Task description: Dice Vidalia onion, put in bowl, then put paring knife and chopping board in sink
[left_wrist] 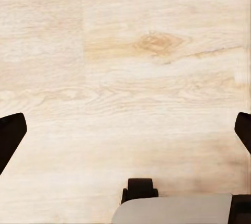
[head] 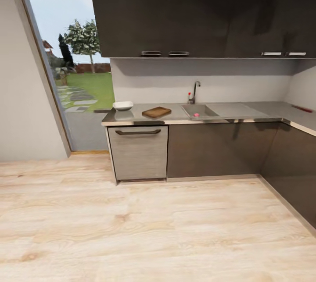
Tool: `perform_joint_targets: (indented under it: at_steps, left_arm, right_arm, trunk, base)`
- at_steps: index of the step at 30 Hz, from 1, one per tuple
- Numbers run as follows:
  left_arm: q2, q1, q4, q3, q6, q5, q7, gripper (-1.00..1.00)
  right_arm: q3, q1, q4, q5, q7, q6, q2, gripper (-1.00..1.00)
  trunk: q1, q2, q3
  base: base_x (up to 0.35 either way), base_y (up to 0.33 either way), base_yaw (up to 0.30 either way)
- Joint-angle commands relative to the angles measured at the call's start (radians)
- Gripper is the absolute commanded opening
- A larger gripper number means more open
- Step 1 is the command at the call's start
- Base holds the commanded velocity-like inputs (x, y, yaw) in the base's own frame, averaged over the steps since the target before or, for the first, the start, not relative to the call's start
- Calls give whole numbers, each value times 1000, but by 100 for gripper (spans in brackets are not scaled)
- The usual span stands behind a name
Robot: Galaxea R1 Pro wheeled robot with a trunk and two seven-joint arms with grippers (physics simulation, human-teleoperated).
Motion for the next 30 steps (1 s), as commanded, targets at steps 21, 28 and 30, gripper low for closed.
perform_joint_targets:
  at_steps: [21, 28, 30]
  left_arm:
    - [0, 0, -2, 0, -1, -1, 0, 100]
    - [0, 0, -2, 0, -1, -1, 0, 100]
    - [0, 0, -2, 0, -1, -1, 0, 100]
  right_arm:
    - [1, -1, 1, 1, -3, -3, 0, 100]
    - [1, -1, 1, 1, -3, -3, 0, 100]
    - [1, -1, 1, 1, -3, -3, 0, 100]
  trunk:
    - [1, 0, -1]
    - [1, 0, -1]
    - [1, 0, -1]
  base:
    - [282, -185, 0]
    - [293, -79, 0]
    - [304, -13, 0]
